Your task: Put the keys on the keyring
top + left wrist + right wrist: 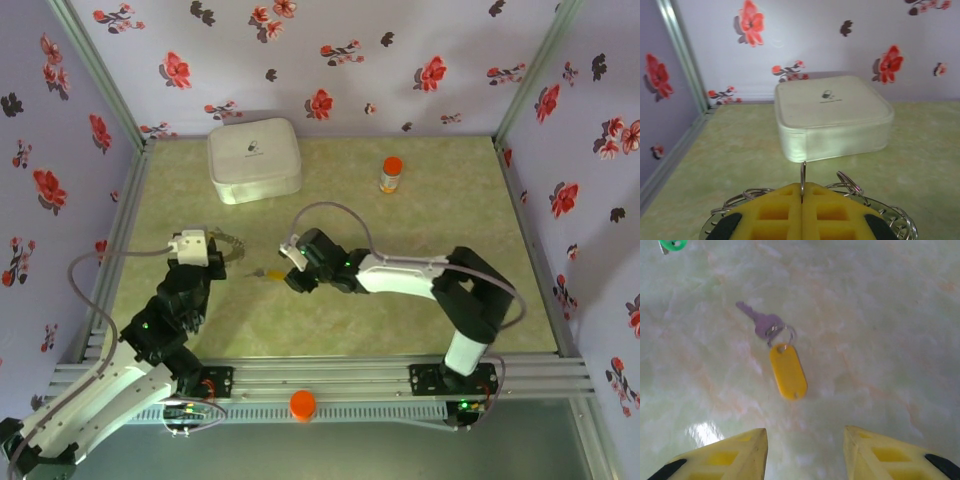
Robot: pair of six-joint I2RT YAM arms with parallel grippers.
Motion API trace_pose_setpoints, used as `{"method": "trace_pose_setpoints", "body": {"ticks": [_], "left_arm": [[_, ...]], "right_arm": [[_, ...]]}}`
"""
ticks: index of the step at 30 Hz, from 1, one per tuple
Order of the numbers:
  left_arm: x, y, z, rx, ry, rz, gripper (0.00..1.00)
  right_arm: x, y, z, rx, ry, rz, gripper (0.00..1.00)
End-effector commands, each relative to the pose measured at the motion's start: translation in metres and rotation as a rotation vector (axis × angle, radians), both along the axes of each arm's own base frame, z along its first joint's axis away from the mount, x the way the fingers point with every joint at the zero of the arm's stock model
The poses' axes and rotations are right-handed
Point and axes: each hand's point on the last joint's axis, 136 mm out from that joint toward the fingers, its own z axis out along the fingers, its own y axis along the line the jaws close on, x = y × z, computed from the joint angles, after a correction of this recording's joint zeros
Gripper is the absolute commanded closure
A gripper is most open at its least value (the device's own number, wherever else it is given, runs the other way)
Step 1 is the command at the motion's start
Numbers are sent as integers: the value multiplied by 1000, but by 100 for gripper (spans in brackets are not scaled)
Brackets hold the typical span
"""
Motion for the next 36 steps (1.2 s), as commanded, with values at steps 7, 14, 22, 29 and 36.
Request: {"method": "trace_pose_setpoints", "body": {"ticks": [7, 14, 22, 29, 36], "left_arm": [[-8, 27, 6, -31, 17, 124, 100], [-9, 25, 2, -24, 32, 106, 100], [-9, 22, 1, -31, 37, 87, 100], [-9, 21, 0, -33, 37, 82, 100], [-8, 20, 0, -34, 39, 76, 100]], "right_arm": [[25, 41, -23, -29, 171, -148, 54], [32, 49, -42, -70, 405, -244, 59], [23, 57, -53, -84, 495, -214, 60], [17, 70, -49, -56, 527, -169, 64], [12, 75, -50, -57, 542, -140, 68]]}}
